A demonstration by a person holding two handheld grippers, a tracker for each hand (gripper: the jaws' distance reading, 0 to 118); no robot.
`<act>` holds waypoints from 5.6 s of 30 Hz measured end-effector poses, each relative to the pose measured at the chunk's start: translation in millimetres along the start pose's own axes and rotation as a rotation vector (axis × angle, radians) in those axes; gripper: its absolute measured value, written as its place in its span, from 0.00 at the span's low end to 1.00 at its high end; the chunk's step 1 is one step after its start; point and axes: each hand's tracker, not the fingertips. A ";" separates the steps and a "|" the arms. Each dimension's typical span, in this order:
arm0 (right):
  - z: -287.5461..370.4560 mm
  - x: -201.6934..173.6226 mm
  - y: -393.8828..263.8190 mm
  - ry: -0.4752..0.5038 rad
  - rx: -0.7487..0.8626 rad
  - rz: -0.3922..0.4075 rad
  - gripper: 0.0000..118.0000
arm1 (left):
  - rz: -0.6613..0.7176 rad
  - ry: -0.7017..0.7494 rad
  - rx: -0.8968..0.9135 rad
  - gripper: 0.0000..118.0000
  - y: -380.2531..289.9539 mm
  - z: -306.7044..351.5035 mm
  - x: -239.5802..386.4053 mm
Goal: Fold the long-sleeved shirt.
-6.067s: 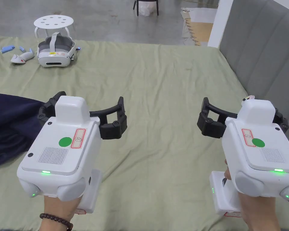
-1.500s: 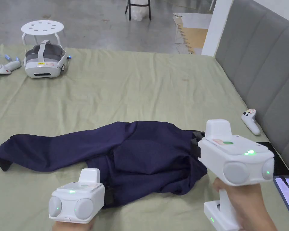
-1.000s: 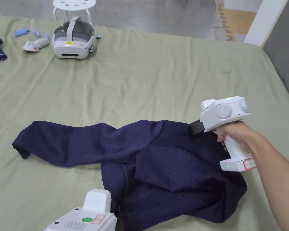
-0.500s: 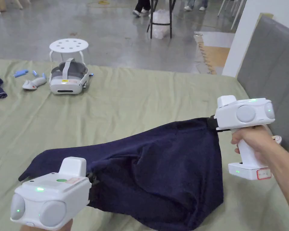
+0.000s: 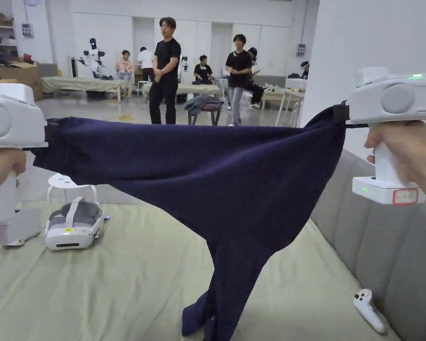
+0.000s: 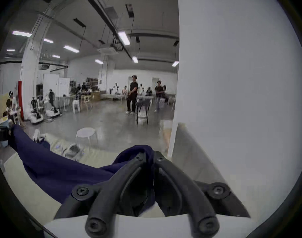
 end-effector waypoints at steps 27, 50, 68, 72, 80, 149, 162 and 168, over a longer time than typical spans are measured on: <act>-86.2 -24.0 -283.4 0.023 -0.449 -0.161 0.04 | -0.022 0.000 -0.410 0.10 -245.5 -90.9 3.7; 131.3 -26.9 -493.6 0.022 -0.760 -0.178 0.52 | -0.023 0.006 -0.641 0.85 -455.2 79.7 -26.1; 125.6 -24.6 -399.0 -0.022 -0.598 -0.206 0.40 | -0.015 -0.097 -0.443 0.04 -373.8 95.7 1.5; 49.8 -14.1 -415.9 0.036 -0.770 -0.185 0.75 | -0.009 -0.123 -0.460 0.04 -375.6 86.3 9.7; -12.6 -34.4 -474.0 -0.001 -0.980 -0.142 0.48 | -0.012 -0.124 -0.495 0.04 -377.3 58.0 14.3; -84.8 -9.1 -60.2 -0.044 -0.268 -0.193 0.05 | -0.011 -0.020 -0.074 0.13 -46.9 -108.2 48.2; -69.1 -10.8 -232.4 0.028 -0.412 -0.236 0.05 | 0.033 -0.035 -0.260 0.13 -195.4 -83.1 29.7; 59.3 -13.3 -308.2 0.051 -0.397 -0.209 0.05 | -0.038 -0.049 -0.263 0.13 -265.3 23.7 16.1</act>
